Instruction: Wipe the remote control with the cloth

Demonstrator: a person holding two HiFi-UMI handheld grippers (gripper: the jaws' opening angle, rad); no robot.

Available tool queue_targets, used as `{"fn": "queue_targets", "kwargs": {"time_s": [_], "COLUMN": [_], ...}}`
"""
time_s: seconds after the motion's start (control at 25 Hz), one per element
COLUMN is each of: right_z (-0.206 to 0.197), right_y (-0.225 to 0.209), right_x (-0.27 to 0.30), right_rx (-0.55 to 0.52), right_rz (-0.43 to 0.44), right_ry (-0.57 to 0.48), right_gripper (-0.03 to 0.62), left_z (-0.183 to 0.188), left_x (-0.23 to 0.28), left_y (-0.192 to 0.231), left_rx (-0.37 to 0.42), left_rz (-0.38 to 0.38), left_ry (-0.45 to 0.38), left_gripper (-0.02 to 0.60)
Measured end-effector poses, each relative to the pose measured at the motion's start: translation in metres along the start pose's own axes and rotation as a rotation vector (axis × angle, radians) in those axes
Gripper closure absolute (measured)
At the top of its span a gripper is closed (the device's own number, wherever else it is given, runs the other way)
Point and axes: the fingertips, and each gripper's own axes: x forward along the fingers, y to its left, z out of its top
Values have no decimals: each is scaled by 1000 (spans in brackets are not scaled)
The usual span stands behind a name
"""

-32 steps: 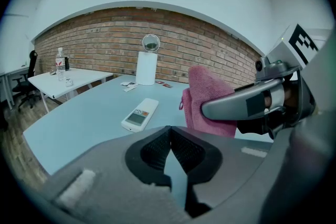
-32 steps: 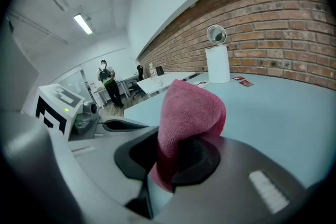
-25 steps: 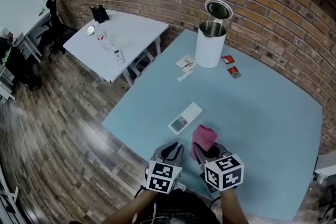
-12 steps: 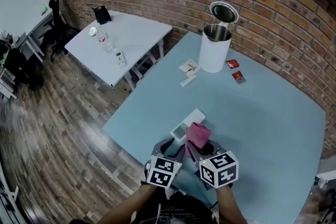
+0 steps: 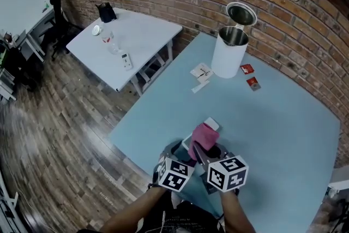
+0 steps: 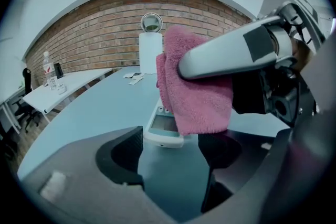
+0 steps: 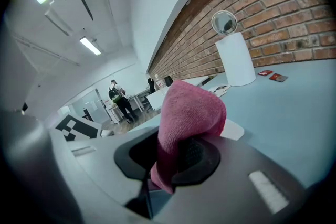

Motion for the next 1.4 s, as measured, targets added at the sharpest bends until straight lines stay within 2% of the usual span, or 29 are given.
{"fn": "queue_targets", "kwargs": {"time_s": [0.28, 0.6, 0.92, 1.08, 1.4], "right_z": [4, -10, -21, -20, -18], "right_y": [-9, -15, -12, -13, -25], "right_x": [22, 42, 49, 48, 43], "right_rx": [86, 159, 23, -56, -69], "right_rz": [12, 61, 99, 90, 69], "right_ry": [-55, -36, 30, 50, 58], "right_gripper": [526, 526, 526, 526, 526], "left_z": [0, -6, -7, -8, -11], "left_x": [7, 16, 18, 17, 13], "left_y": [6, 5, 3, 1, 1], "left_rx": [24, 52, 70, 102, 177], "left_rz": [5, -42, -107, -153, -233], "left_ry": [20, 97, 123, 143, 174], "left_gripper": [241, 244, 250, 298, 302]}}
